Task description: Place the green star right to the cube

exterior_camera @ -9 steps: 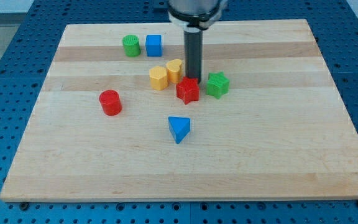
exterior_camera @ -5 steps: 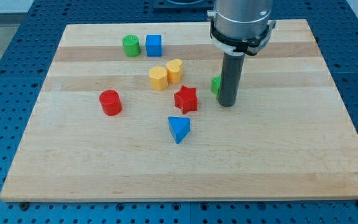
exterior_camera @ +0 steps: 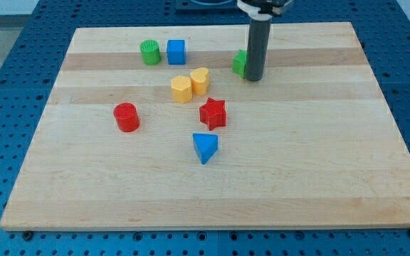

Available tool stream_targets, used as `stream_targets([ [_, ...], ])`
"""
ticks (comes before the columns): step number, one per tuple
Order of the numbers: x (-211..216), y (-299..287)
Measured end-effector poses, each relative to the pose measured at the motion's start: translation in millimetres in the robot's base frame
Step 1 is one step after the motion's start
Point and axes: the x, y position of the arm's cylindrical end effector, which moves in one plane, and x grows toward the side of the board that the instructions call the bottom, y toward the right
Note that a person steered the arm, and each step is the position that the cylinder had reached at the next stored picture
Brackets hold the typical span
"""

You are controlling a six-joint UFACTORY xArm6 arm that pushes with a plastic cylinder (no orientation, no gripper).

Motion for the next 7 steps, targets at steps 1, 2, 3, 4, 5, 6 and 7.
stream_targets([
  [1, -19, 0],
  [2, -30, 0],
  [3, -37, 0],
  [4, -39, -4],
  [5, -40, -13],
  [6, -56, 1],
  [7, -71, 10],
])
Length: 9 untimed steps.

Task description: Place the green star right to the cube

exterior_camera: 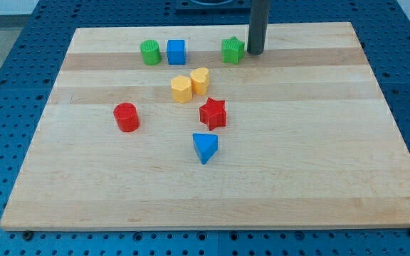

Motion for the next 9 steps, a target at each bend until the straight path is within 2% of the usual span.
stream_targets([
  [2, 25, -34],
  [9, 27, -62],
])
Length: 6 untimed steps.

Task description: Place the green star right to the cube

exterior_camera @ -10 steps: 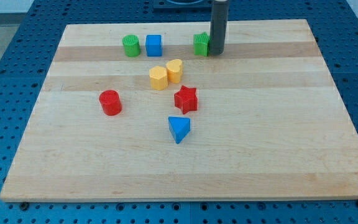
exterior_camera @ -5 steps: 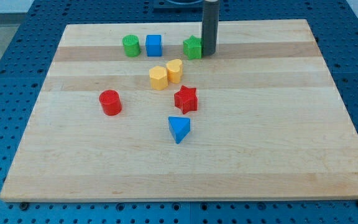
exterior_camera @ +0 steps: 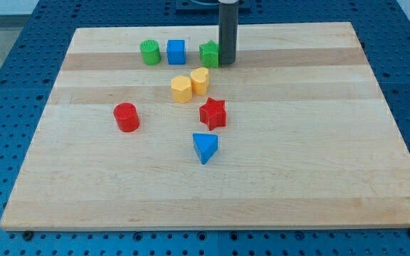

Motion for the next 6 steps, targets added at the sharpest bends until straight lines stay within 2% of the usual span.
stream_targets([
  [4, -17, -4],
  [5, -17, 21],
  [6, -10, 75],
])
